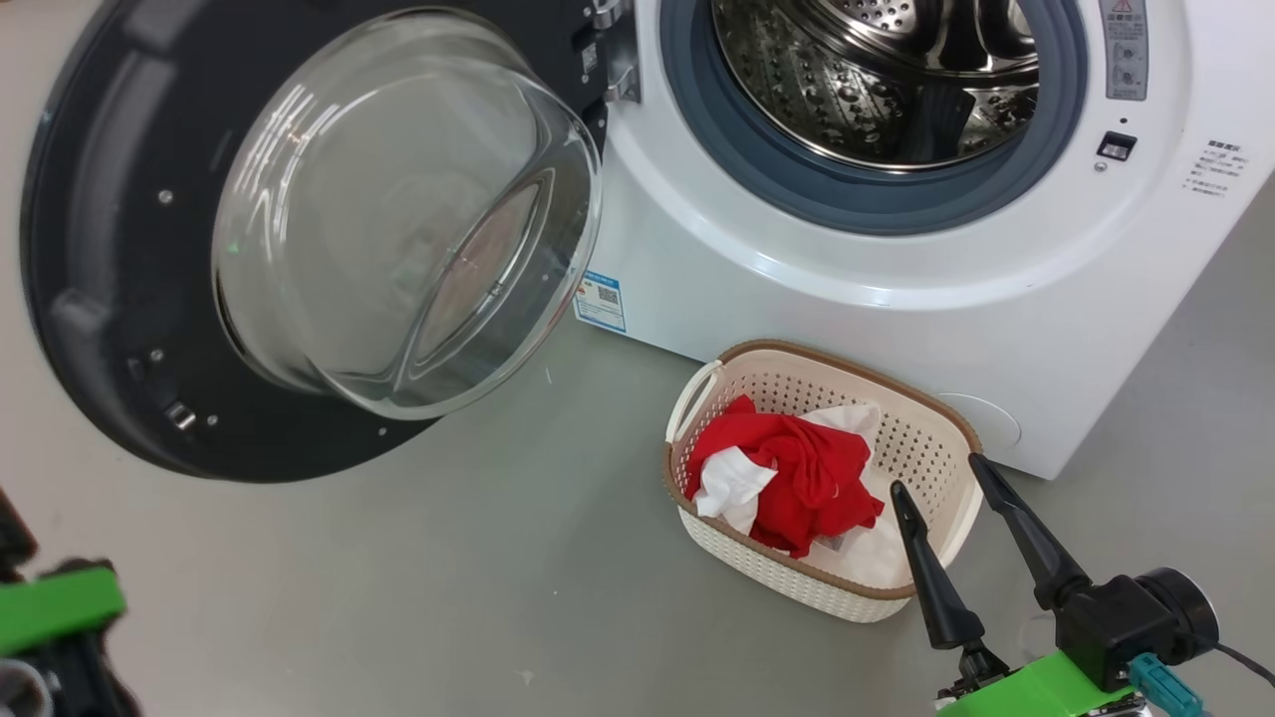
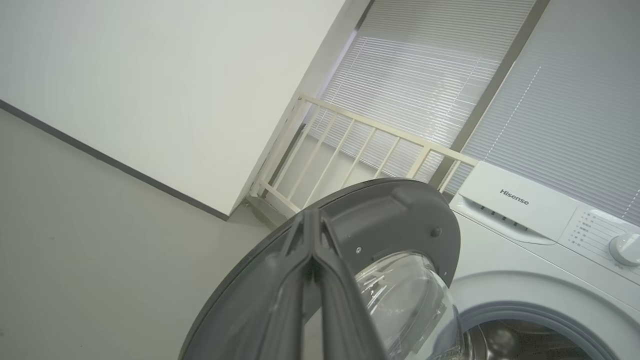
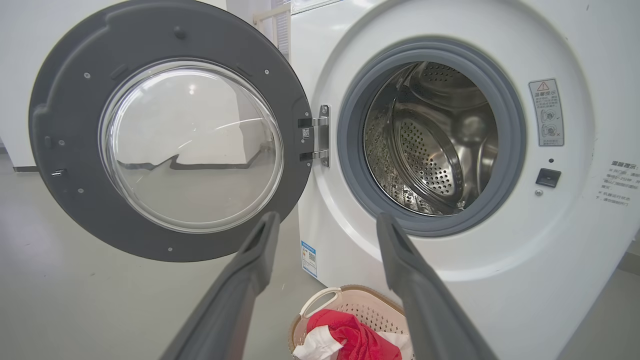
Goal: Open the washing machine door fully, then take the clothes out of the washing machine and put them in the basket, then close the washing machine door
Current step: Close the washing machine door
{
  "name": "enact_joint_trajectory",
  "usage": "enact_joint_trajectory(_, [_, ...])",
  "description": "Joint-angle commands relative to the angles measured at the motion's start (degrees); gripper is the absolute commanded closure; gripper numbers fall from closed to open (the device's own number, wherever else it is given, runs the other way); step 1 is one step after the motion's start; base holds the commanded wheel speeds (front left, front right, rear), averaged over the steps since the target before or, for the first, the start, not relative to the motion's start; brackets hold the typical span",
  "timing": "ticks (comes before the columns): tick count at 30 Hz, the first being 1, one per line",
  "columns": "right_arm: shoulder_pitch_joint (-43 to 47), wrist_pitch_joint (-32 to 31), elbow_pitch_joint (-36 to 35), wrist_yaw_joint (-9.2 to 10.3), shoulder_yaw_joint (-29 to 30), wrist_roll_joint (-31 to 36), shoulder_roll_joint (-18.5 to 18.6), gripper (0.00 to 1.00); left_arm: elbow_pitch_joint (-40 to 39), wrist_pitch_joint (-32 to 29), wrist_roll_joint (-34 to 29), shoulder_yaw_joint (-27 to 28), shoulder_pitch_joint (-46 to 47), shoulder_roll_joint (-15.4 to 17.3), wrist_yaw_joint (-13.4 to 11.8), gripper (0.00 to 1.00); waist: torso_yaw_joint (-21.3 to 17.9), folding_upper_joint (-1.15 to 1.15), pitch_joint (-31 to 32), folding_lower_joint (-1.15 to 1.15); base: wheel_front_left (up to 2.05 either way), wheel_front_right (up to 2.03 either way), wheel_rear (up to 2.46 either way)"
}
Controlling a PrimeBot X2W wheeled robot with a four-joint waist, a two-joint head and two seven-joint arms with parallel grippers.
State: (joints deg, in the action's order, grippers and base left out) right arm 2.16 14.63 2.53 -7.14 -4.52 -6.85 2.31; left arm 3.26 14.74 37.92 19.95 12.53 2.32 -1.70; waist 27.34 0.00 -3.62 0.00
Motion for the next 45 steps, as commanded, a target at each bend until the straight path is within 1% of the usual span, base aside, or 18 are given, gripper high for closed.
enact_joint_trajectory(1, [-1.9,0.2,-1.2,-0.35,-1.4,0.6,0.6,0.00,0.3,0.3,1.3,2.6,3.3,1.8,0.9,1.00,-0.4,0.00,-0.2,0.00,0.00,0.00,0.00])
enact_joint_trajectory(5, [-2.1,-0.1,-1.3,-0.35,-1.4,0.7,0.7,0.00,6.1,-0.5,6.7,5.7,9.2,3.7,1.9,1.00,-1.2,0.00,-0.4,0.00,0.00,0.00,0.00])
enact_joint_trajectory(8, [-2.3,-0.3,-1.5,-0.35,-1.4,0.7,0.9,0.00,10.4,-3.0,12.0,8.5,13.8,5.2,2.0,1.00,-1.8,0.00,-0.6,0.00,0.00,0.00,0.00])
enact_joint_trajectory(11, [-2.4,-0.6,-1.7,-0.35,-1.5,0.6,1.2,0.00,14.5,-6.3,16.6,10.9,18.3,7.3,1.2,1.00,-2.4,0.00,-0.9,0.00,0.00,0.00,0.00])
enact_joint_trajectory(14, [-2.4,-0.9,-2.1,-0.35,-1.6,0.6,1.5,0.00,18.2,-9.5,20.1,13.1,22.6,10.2,0.0,1.00,-3.0,0.00,-1.2,0.00,0.00,0.00,0.00])
enact_joint_trajectory(17, [-2.5,-1.3,-2.5,-0.35,-1.6,0.5,1.8,0.00,22.1,-11.5,22.3,14.6,26.4,13.3,-0.9,1.00,-3.5,0.00,-1.6,0.00,0.00,0.00,0.00])
enact_joint_trajectory(22, [-2.7,-1.8,-3.0,-0.35,-1.9,0.3,2.7,0.00,30.5,-17.9,26.9,16.0,32.0,16.7,-2.6,1.00,-4.4,0.00,-2.5,0.00,0.00,0.00,0.00])
enact_joint_trajectory(23, [-2.7,-1.8,-3.0,-0.35,-1.9,0.3,2.7,0.00,30.5,-17.9,26.9,16.0,32.0,16.7,-2.6,1.00,-4.4,0.00,-2.5,0.00,0.00,0.00,0.00])
enact_joint_trajectory(25, [-2.8,-2.1,-3.3,-0.35,-2.1,0.3,3.1,0.00,33.8,-21.0,28.7,16.3,33.7,17.6,-3.2,1.00,-4.7,0.00,-3.0,0.00,0.00,0.00,0.00])
enact_joint_trajectory(28, [-3.3,-2.6,-3.7,-0.35,-2.5,0.2,3.7,0.00,37.8,-23.5,29.7,16.3,35.3,19.0,-3.8,1.00,-5.3,0.00,-3.7,0.00,0.00,0.00,0.00])
enact_joint_trajectory(34, [-3.9,-3.1,-3.8,-0.35,-3.3,0.0,4.5,0.00,44.1,-26.2,30.5,16.5,37.4,21.8,-4.5,1.00,-7.0,0.00,-4.1,0.00,0.00,0.00,0.00])
enact_joint_trajectory(40, [-3.7,-3.2,-3.9,-0.35,-3.2,-0.1,4.8,0.00,48.0,-31.8,30.8,15.0,38.5,24.3,-3.6,1.00,-8.5,0.00,-4.2,0.00,0.00,0.00,0.00])
enact_joint_trajectory(45, [-3.6,-3.1,-3.9,-0.35,-3.4,-0.2,4.7,0.00,49.9,-35.1,30.3,13.5,38.8,26.0,-3.0,1.00,-9.3,0.00,-4.1,0.00,0.00,0.00,0.00])
